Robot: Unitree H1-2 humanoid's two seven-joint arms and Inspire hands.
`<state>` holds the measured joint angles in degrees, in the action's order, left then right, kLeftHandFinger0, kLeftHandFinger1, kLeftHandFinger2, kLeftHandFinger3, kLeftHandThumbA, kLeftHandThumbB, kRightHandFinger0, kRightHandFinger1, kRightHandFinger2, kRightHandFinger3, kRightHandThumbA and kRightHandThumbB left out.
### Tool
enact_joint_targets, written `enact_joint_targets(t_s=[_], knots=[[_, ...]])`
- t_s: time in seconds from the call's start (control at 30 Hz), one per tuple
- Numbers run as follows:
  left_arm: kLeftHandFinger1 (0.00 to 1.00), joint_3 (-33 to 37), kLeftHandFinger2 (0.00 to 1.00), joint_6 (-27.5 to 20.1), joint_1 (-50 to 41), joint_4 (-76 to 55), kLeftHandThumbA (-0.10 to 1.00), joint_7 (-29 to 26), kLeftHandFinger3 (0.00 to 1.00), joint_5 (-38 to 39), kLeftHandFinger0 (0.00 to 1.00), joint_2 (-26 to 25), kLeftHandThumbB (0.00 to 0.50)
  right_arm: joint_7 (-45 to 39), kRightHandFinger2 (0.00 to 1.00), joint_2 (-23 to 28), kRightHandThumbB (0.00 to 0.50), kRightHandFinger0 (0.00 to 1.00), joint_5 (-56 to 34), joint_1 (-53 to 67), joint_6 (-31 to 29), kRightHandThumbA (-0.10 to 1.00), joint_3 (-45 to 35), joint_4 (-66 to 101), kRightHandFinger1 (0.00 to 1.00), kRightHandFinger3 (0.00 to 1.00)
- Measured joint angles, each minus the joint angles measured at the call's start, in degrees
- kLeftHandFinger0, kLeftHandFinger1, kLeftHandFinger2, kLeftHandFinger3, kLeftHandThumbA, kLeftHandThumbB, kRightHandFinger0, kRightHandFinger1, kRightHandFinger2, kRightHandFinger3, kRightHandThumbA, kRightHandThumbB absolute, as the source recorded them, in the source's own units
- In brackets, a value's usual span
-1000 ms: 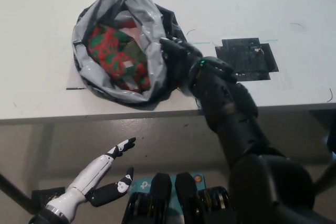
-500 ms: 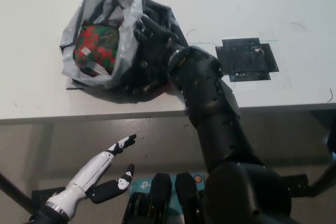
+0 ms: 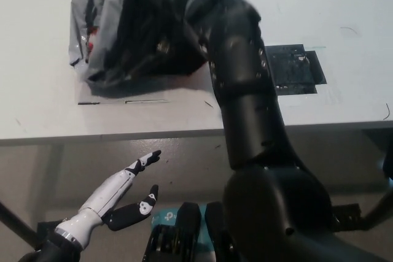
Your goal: The robot uses its right hand to pick up a bag of coffee beans and puts it in the black plastic bag, then the robot grabs the top of the bag and lifts it.
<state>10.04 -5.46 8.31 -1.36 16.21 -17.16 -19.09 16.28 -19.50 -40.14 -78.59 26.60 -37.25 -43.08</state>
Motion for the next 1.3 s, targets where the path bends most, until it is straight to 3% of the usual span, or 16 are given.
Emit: enact_joint_targets(t_s=[0.1, 0.33, 0.4, 0.63, 0.77, 0.8, 0.83, 0.87, 0.97, 1.13, 1.3], knots=[[1.00, 0.00, 1.00, 0.00, 0.21, -0.03, 0.31, 0.00, 1.00, -0.17, 1.00, 0.00, 0.235, 1.57, 0.71, 0.01, 0.029, 0.00, -1.68, -0.99, 0.16, -0.10, 0.86, 1.49, 0.09, 1.00], [1.00, 0.03, 1.00, 0.01, 0.22, -0.09, 0.30, 0.00, 1.00, -0.61, 0.98, 0.01, 0.236, 3.72, 0.73, 0.26, 0.054, 0.00, -5.27, -1.03, 0.29, -0.10, 1.74, 1.84, 0.11, 1.00], [1.00, 0.04, 1.00, 0.01, 0.22, -0.09, 0.31, -0.01, 1.00, -0.65, 0.97, 0.01, 0.235, 4.01, 0.73, 0.31, 0.024, 0.00, -6.09, -1.06, 0.30, -0.10, 1.74, 1.96, 0.10, 1.00], [1.00, 0.15, 1.00, 0.05, 0.21, -0.09, 0.31, -0.01, 1.00, -0.71, 0.98, 0.02, 0.233, 6.52, 0.71, 1.59, 0.019, 0.00, -8.12, -4.21, 0.33, -0.10, 1.47, 1.91, 0.11, 1.00], [0.99, 0.34, 1.00, 0.07, 0.19, -0.10, 0.31, -0.01, 1.00, -0.77, 0.98, 0.04, 0.232, 7.61, 0.76, 2.21, 0.011, 0.00, -9.11, -6.92, 0.33, -0.10, 0.75, 1.78, 0.13, 1.00], [0.99, 0.38, 1.00, 0.08, 0.17, -0.10, 0.31, -0.01, 1.00, -0.80, 0.97, 0.05, 0.232, 7.79, 0.82, 2.35, 0.123, 0.04, -9.34, -7.39, 0.33, -0.10, 0.61, 1.65, 0.23, 1.00], [0.99, 0.40, 1.00, 0.09, 0.16, -0.10, 0.31, -0.01, 1.00, -0.82, 0.97, 0.05, 0.231, 7.93, 0.78, 2.47, 0.048, 0.01, -9.48, -7.76, 0.33, -0.10, 0.53, 1.56, 0.16, 1.00], [0.98, 0.44, 1.00, 0.10, 0.11, -0.10, 0.31, -0.01, 1.00, -0.84, 0.96, 0.06, 0.228, 8.16, 0.78, 2.69, 0.016, 0.00, -9.63, -8.48, 0.33, -0.10, 0.43, 1.34, 0.16, 1.00], [0.98, 0.53, 1.00, 0.15, -0.06, -0.10, 0.31, -0.01, 1.00, -0.88, 0.95, 0.09, 0.226, 8.66, 0.76, 3.34, 0.002, 0.00, -9.76, -10.43, 0.33, -0.10, 0.44, 1.07, 0.16, 1.00], [0.98, 0.78, 1.00, 0.17, -0.35, -0.09, 0.32, -0.01, 1.00, -1.03, 0.95, 0.10, 0.228, 8.91, 0.64, 4.70, 0.012, 0.00, -9.75, -12.83, 0.33, -0.10, 0.94, 0.98, 0.06, 1.00], [0.98, 1.23, 1.00, 0.20, -0.44, -0.09, 0.32, -0.01, 1.00, -1.13, 0.96, 0.10, 0.228, 8.93, 0.68, 6.13, 0.010, 0.00, -9.73, -15.21, 0.33, -0.10, 1.86, 0.94, 0.07, 1.00]])
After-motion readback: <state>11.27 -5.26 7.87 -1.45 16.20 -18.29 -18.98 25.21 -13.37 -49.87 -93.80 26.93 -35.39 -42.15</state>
